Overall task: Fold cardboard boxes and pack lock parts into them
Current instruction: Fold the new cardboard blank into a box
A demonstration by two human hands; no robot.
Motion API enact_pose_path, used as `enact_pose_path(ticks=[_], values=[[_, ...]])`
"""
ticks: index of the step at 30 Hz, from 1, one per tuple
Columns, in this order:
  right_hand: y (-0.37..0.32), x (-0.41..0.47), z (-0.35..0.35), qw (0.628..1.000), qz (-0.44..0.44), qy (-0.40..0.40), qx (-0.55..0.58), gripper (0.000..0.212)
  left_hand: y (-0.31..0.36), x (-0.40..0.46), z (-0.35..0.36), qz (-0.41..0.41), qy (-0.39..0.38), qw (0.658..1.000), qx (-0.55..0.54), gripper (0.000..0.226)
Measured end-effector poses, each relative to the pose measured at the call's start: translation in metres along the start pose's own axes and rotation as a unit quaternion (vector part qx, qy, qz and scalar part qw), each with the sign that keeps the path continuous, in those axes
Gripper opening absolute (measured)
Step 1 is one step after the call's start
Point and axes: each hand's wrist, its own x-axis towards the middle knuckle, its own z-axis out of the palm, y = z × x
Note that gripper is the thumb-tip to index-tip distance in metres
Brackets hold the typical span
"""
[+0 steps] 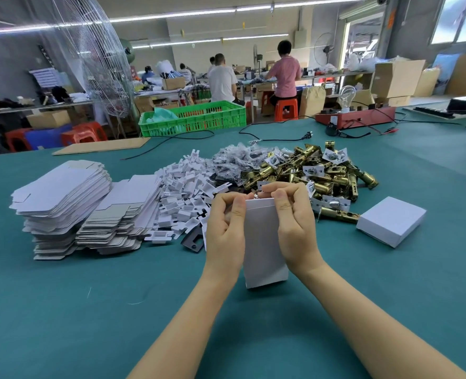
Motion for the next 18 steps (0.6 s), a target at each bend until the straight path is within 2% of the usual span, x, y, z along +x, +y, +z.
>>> enact_pose_path(ticks=[9, 13, 18], values=[[-0.004, -0.002, 0.002, 0.999, 0.025, 0.02, -0.002, 0.012, 0.0, -0.006, 0.009, -0.006, 0.051, 0.999, -0.005, 0.013], [-0.011, -0.002, 0.002, 0.999, -0.008, 0.026, 0.018, 0.007, 0.01, -0.006, 0.013, 0.037, 0.049, 0.998, -0.004, 0.008], [-0.016, -0.004, 0.005, 0.998, -0.062, 0.027, -0.014, 0.016, 0.016, -0.007, 0.012, 0.07, 0.044, 0.996, -0.019, 0.006]])
